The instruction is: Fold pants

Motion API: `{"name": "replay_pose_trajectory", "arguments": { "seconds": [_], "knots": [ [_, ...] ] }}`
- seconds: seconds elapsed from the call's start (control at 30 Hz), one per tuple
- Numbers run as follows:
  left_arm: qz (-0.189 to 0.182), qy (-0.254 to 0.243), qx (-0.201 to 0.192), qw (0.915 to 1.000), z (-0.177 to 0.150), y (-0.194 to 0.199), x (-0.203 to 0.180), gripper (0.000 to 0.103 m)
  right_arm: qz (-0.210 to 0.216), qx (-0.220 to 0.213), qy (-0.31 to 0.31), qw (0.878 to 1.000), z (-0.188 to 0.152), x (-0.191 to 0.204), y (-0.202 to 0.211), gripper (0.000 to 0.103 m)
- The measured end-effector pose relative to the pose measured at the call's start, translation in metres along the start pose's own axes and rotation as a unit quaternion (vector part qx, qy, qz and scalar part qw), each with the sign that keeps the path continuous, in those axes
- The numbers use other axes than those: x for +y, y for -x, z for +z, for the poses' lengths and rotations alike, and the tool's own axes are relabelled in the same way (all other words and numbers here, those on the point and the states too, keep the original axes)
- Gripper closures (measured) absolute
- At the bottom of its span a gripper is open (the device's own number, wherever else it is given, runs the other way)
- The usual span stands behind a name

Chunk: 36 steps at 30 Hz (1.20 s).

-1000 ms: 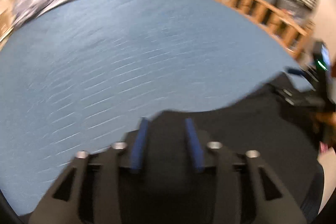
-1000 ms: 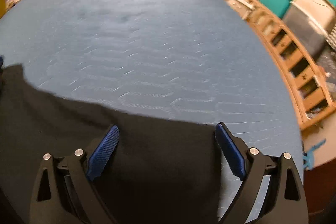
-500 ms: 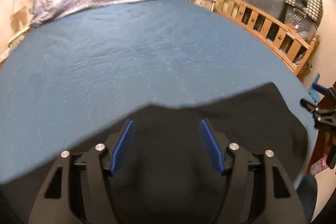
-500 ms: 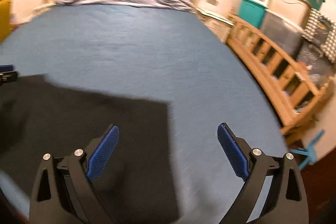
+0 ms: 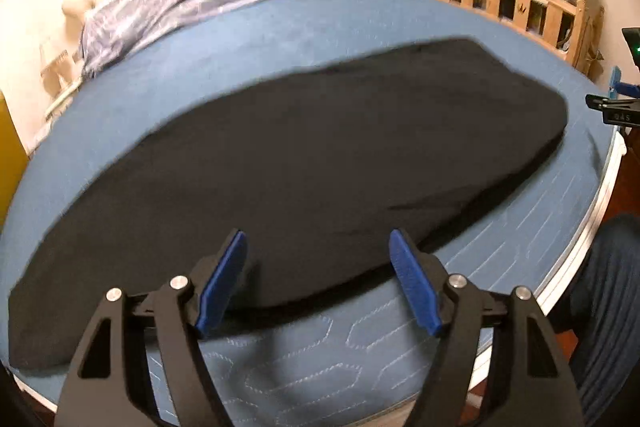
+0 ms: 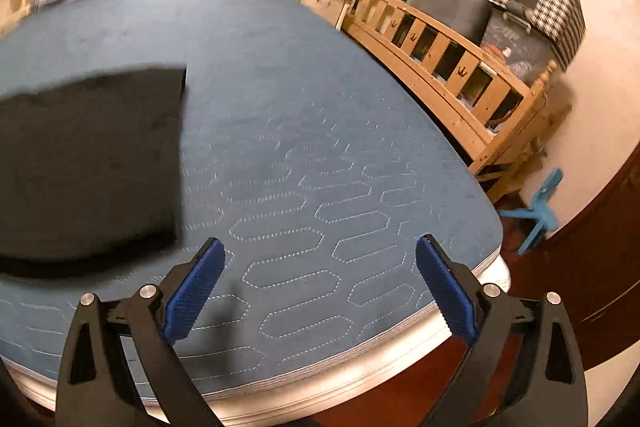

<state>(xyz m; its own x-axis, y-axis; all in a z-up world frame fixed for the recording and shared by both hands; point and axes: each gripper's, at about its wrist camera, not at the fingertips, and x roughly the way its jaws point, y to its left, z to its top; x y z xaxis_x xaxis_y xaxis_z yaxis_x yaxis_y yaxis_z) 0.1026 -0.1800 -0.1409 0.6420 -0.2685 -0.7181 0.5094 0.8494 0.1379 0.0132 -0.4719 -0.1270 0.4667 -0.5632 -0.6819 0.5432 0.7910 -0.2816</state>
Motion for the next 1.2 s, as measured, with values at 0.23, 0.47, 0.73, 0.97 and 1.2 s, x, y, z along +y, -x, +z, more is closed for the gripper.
{"name": "replay_pose_trajectory", "arguments": {
  "seconds": [0.23, 0.47, 0.73, 0.97, 1.2],
  "knots": [
    [-0.01, 0.064, -0.011, 0.9979, 0.016, 0.002, 0.001, 0.026, 0.105, -0.053, -0.002, 0.993, 0.016, 0.049, 0.058, 0.009],
    [0.041, 0.075, 0.064, 0.9943, -0.013, -0.017, 0.014, 0.02, 0.148, -0.047, 0.064, 0.986, 0.007, 0.139, 0.072, 0.009],
    [0.036, 0.097, 0.026, 0.9943, -0.017, 0.009, 0.027, 0.018, 0.161, 0.013, 0.059, 0.985, -0.014, 0.172, 0.055, 0.009],
    [0.081, 0.192, 0.029, 0.9777, -0.019, 0.019, 0.09, 0.036, 0.16, 0.026, 0.062, 0.985, -0.016, 0.175, 0.046, 0.009],
    [0.06, 0.178, 0.116, 0.9753, -0.039, -0.006, 0.113, 0.036, 0.167, 0.035, 0.061, 0.983, -0.013, 0.172, 0.043, 0.009]
  ]
}}
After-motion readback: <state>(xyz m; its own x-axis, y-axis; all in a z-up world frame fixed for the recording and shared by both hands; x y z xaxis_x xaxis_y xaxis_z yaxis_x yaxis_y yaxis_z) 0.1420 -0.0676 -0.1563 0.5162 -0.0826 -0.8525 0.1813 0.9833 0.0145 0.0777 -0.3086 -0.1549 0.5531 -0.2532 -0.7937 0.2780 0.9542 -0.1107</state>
